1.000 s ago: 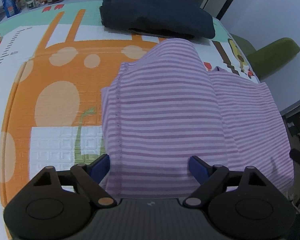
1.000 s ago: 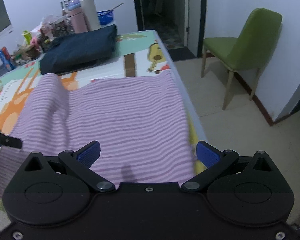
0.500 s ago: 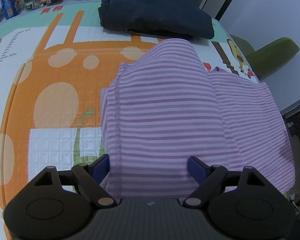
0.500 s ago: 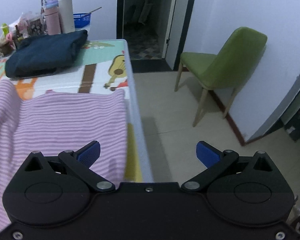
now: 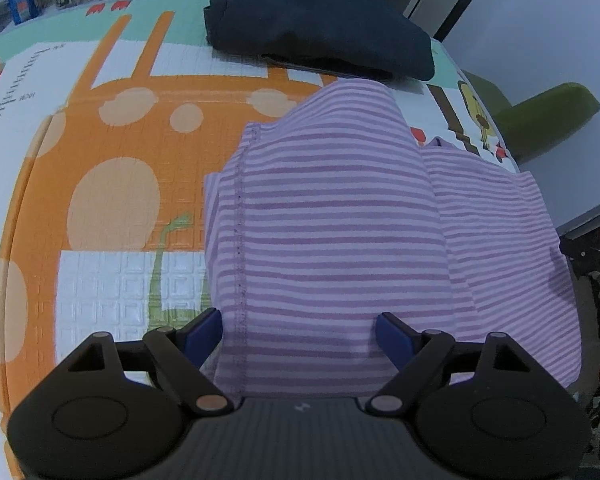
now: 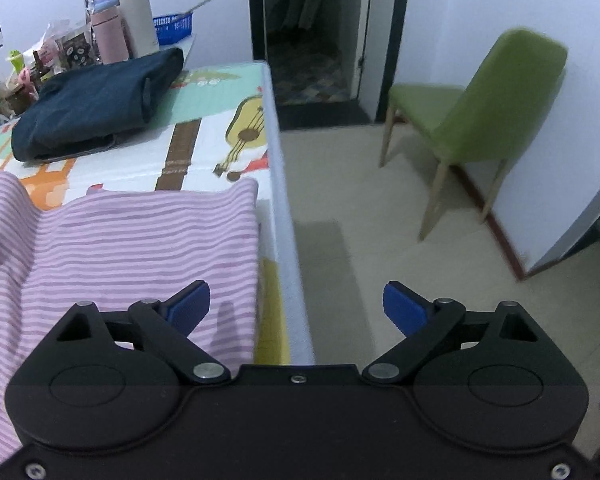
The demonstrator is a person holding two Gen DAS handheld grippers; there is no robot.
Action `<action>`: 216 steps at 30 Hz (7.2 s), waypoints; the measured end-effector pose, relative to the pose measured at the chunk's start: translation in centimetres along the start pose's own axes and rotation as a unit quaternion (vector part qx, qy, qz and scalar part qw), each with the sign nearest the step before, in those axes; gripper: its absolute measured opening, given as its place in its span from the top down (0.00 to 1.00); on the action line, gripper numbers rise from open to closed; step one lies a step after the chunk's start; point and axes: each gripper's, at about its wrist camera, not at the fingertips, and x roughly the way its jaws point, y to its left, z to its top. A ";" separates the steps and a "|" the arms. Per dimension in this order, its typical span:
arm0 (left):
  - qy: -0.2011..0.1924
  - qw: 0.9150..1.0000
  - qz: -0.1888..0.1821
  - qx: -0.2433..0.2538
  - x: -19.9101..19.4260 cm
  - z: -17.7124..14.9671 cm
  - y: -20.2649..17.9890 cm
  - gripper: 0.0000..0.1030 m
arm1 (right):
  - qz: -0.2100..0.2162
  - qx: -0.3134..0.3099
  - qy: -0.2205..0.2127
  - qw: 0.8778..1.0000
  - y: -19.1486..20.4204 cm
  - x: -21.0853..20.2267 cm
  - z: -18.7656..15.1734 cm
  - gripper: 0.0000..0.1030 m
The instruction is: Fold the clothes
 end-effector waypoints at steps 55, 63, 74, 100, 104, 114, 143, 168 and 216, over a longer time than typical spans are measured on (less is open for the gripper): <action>-0.009 0.999 -0.009 -0.053 -0.4 -1.4 3.1 0.81 | 0.063 0.044 -0.084 0.993 5.0 -6.7 -0.4 0.37; -0.010 0.998 0.012 -0.061 -0.7 -1.7 3.7 0.82 | 0.184 0.012 0.011 0.983 9.9 -5.2 -2.5 0.44; -0.018 0.996 0.066 -0.065 -2.5 -1.7 8.2 0.82 | 0.232 0.024 0.052 0.971 15.7 -3.3 -5.6 0.44; -0.032 0.982 0.152 -0.108 -7.6 -5.9 21.4 0.81 | 0.250 0.001 0.080 0.965 32.1 -5.0 -8.4 0.44; -0.029 0.981 0.169 -0.092 -7.7 -6.1 21.3 0.81 | 0.248 -0.013 0.082 0.965 33.7 -5.5 -9.0 0.44; -0.022 0.988 0.140 -0.065 -7.9 -6.0 22.6 0.80 | 0.163 -0.020 0.079 0.983 36.0 -8.4 -9.6 0.44; -0.046 0.995 0.065 -0.052 -13.8 -6.9 29.1 0.61 | 0.107 0.020 0.089 0.990 43.3 -10.7 -12.4 0.34; 0.026 0.993 0.112 -0.001 -8.7 -14.1 22.7 0.49 | 0.090 -0.009 0.131 0.987 35.7 -7.6 -14.4 0.31; -0.007 0.986 -0.009 -0.164 -8.1 2.5 33.1 0.29 | 0.103 0.027 0.078 0.991 30.9 -3.9 -2.3 0.33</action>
